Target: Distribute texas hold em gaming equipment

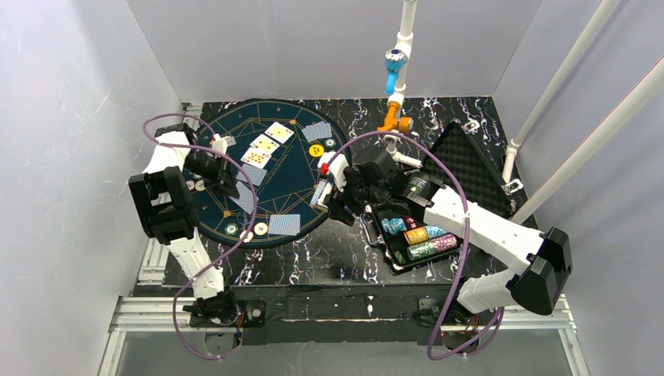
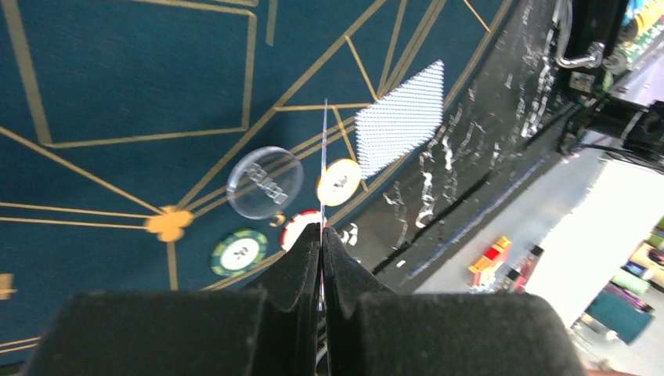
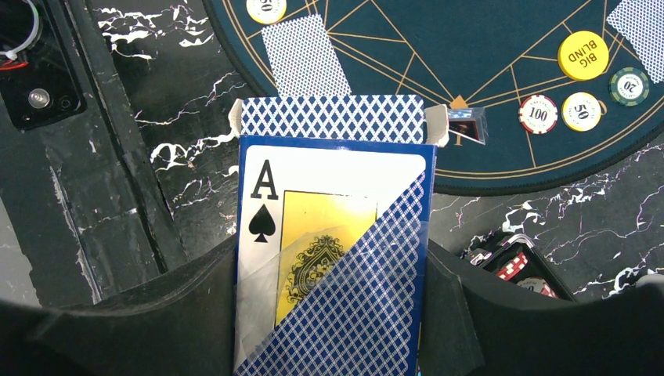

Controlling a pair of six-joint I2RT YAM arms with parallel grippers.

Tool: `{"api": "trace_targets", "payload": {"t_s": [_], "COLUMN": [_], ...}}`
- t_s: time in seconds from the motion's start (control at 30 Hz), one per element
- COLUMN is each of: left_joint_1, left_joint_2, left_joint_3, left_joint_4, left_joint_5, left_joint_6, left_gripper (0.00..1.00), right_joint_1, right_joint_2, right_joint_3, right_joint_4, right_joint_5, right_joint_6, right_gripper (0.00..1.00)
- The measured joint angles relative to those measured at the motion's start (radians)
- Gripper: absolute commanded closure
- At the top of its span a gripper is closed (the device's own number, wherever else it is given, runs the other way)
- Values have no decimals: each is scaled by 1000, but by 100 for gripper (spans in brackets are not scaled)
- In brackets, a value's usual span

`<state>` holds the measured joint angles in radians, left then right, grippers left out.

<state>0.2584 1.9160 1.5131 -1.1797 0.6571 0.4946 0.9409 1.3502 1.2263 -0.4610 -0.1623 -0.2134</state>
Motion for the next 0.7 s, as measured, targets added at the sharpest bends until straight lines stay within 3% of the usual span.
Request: {"api": "trace_targets", "payload": {"t_s": [0.17, 0.53, 0.63, 0.7], "left_joint_1": [19, 36, 37, 38], "left_joint_2": [67, 138, 143, 157], "left_joint_3": [72, 76, 82, 98], "left_joint_4": [33, 147, 183, 198], "left_joint_5": [-29, -109, -139, -157], "left_joint_6": [7, -32, -48, -52], "left_gripper": [100, 99, 94, 83], "right_joint_1": [0, 0, 0, 0], "right_joint_2": [0, 0, 0, 0], "right_joint_3": [0, 0, 0, 0], "right_joint_4": [0, -1, -1, -1], "right_joint_5": [0, 3, 3, 3], "right_joint_6": [0, -7, -8, -9], "right_gripper": [99, 99, 99, 99]}}
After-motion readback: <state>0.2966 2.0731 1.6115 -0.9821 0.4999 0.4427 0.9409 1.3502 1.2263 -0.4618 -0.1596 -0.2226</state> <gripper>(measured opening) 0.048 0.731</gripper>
